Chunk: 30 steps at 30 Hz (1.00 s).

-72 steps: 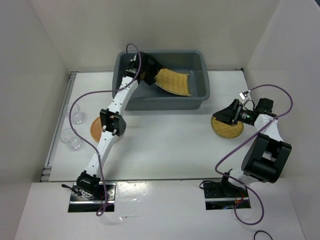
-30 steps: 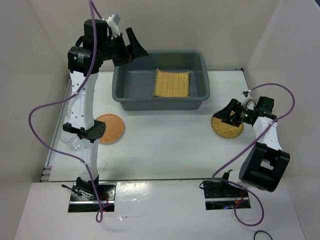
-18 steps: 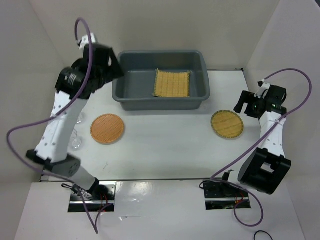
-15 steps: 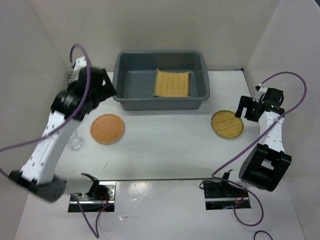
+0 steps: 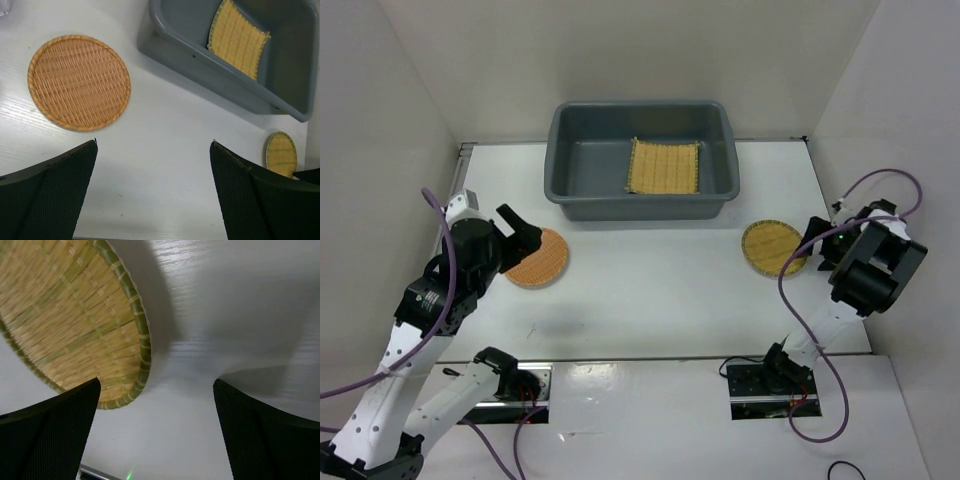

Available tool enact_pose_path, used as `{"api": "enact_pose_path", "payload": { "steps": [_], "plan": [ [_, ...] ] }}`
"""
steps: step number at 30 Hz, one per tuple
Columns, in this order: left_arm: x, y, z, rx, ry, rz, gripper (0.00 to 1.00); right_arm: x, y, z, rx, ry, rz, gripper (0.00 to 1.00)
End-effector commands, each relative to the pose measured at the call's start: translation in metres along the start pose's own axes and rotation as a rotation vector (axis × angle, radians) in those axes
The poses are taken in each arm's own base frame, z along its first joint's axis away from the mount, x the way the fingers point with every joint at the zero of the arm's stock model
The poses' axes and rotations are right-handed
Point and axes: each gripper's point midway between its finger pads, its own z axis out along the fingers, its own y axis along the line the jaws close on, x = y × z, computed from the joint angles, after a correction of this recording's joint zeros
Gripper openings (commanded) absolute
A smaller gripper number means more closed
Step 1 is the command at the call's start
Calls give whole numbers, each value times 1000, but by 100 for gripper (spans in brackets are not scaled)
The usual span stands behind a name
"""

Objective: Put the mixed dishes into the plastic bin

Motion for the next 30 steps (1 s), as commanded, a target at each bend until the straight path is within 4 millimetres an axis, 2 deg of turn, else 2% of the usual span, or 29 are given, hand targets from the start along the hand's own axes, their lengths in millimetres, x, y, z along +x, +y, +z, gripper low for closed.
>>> {"api": "enact_pose_path", "payload": {
  "steps": [1,5,9,11,12,13,16,18,20,23,26,27,30],
  "plan": [
    [-6,-14,-15,92,-17,-76,99,14,1,-2,-121,33,46,98],
    [-2,-13,-18,98,4,-72,99,14,1,6,-153,42,47,98],
    [9,-13,-16,112,45,-65,99,21,-4,28,-217,89,54,98],
    [10,-17,-14,118,55,-75,99,30,4,34,-293,135,76,98],
    [11,-18,-14,124,61,-75,99,29,4,36,-321,141,52,98],
    [14,-19,-12,123,77,-71,99,38,11,44,-375,190,80,98],
    [18,-20,-9,124,91,-80,99,46,22,58,-423,256,79,98],
    [18,-22,-12,139,92,-91,99,48,31,64,-444,288,72,93],
    [19,-21,-14,148,85,-118,99,55,45,76,-460,339,44,91],
    [18,-18,-22,163,72,-142,99,57,58,90,-470,384,45,69],
    [18,-14,-27,158,65,-142,99,52,61,98,-470,387,103,22],
    [18,-14,-27,158,65,-142,99,52,60,101,-466,389,119,0],
    [20,-8,-30,147,63,-152,99,40,47,97,-419,329,153,0]
  ]
}}
